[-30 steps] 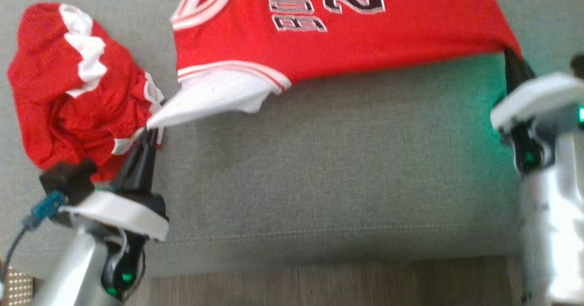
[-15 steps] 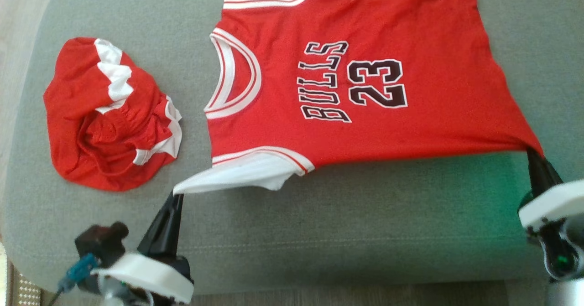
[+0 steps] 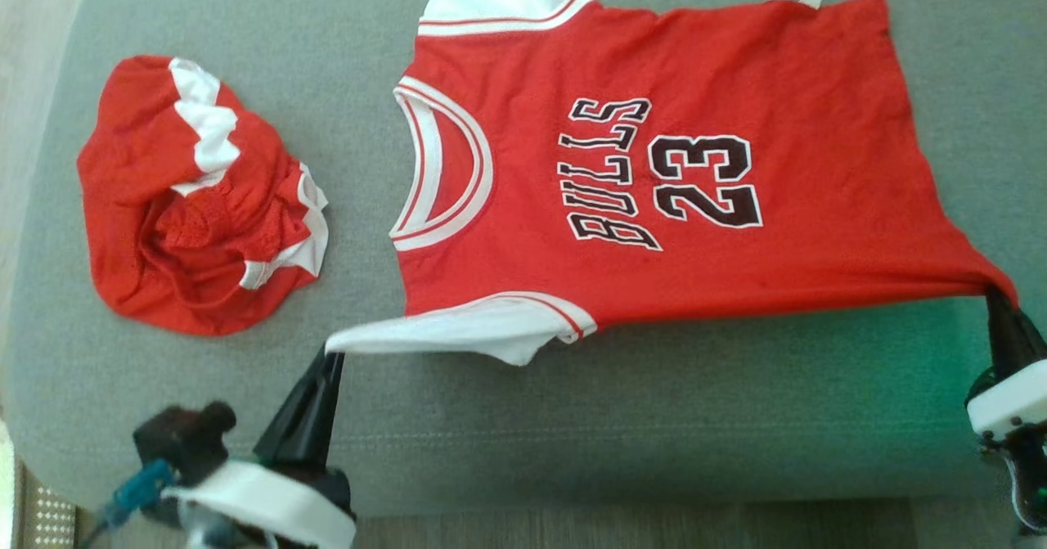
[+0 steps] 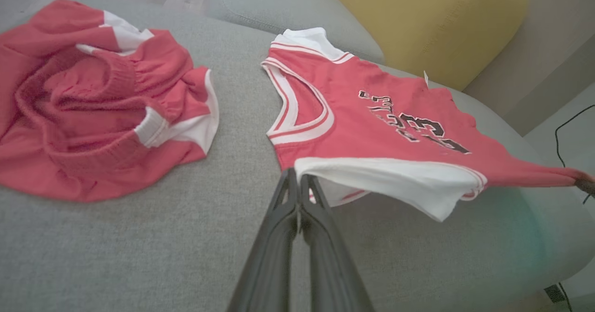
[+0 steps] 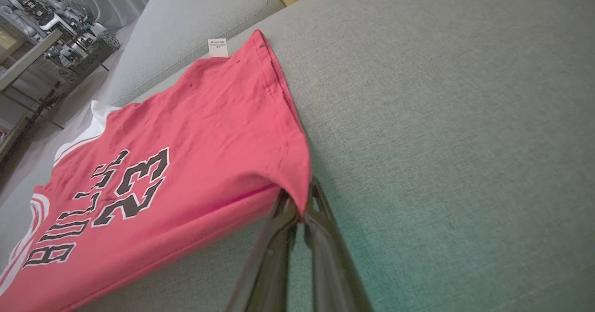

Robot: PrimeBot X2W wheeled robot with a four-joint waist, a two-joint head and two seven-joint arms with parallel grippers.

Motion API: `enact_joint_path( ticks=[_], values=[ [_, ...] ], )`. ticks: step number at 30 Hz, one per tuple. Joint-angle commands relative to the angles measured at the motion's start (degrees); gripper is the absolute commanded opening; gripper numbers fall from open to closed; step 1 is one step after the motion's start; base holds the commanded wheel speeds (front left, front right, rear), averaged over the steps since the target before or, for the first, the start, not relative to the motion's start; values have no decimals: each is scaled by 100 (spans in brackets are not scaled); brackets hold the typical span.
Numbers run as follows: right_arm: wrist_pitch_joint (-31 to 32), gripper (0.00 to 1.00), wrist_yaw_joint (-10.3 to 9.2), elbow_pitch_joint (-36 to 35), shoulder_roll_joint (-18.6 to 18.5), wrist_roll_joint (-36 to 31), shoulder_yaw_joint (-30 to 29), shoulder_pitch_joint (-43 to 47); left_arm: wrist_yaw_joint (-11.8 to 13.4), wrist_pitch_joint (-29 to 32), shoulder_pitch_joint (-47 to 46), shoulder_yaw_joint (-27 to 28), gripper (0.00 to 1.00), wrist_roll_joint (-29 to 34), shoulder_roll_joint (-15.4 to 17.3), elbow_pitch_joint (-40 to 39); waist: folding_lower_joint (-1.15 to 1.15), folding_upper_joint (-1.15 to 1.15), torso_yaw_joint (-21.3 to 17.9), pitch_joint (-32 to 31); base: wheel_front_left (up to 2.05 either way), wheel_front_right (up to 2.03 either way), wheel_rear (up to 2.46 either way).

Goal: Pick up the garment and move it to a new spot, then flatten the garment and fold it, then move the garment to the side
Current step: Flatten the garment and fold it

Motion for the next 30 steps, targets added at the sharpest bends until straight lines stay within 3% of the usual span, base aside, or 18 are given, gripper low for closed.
enact_joint_path(
  ticks=[1,14,23,30],
  values=[
    [21,0,-2,-167,-82,29,42,-251,13,4,-384,236,0,-51,130,-218,1,0,40,92,0,0,0],
    [99,0,-2,466,-82,-78,232,-1323,-382,140,-1804,163,0,-20,123,395,1,0,63,594,0,0,0],
    [-94,0,-2,871,-82,-360,272,-2061,-724,-310,-3033,49,0,179,-35,1440,1,0,62,1001,0,0,0],
    [-334,0,-2,1064,-82,-442,258,-2480,-841,-632,-3737,-5,0,527,-116,2152,1,0,17,1304,0,0,0]
  ],
)
